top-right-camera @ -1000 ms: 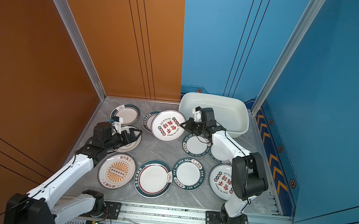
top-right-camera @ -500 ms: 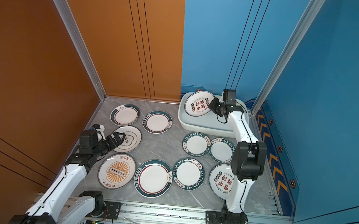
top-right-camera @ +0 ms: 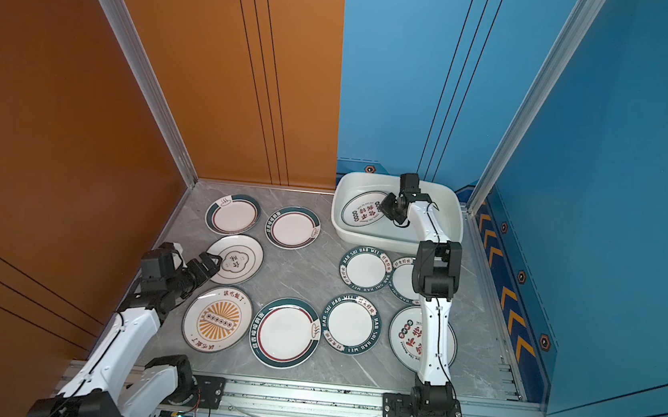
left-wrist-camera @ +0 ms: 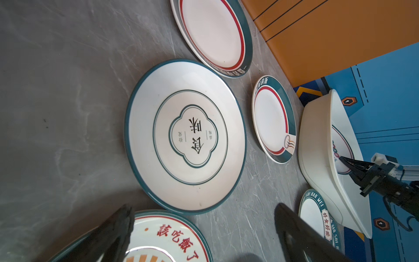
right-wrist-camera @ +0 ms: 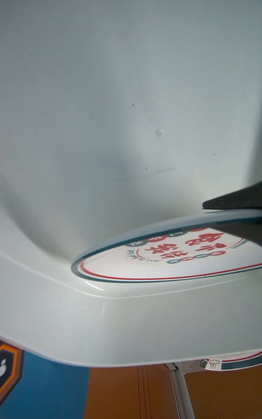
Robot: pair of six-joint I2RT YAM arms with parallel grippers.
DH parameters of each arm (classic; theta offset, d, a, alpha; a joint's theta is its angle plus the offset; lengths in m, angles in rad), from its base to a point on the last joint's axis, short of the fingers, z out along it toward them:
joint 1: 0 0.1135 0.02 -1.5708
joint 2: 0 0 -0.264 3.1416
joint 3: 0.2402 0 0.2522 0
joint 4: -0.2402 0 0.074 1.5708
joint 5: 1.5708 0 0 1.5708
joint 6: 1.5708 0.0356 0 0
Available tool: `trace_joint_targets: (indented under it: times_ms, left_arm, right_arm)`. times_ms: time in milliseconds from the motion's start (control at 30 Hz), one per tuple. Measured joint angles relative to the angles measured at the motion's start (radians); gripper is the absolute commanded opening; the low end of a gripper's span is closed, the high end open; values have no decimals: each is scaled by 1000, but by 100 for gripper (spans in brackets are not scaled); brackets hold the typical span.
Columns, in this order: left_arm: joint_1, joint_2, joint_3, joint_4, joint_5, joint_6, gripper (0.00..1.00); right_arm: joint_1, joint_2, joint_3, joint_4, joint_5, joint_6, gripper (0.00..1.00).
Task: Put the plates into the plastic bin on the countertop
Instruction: 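Lower the plate into the bin and open the right gripper while the left arm withdraws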
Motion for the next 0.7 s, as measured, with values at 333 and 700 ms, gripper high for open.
trace_joint_targets:
  times_ms: [333,700]
  left_arm:
    - [93,45,-6,0,-22,1,99]
    - [132,199,-6,55,-27,0,95]
  right_arm:
    - [5,61,48,-32,38,11,42]
    - [40,40,37,-118,248,-113,50]
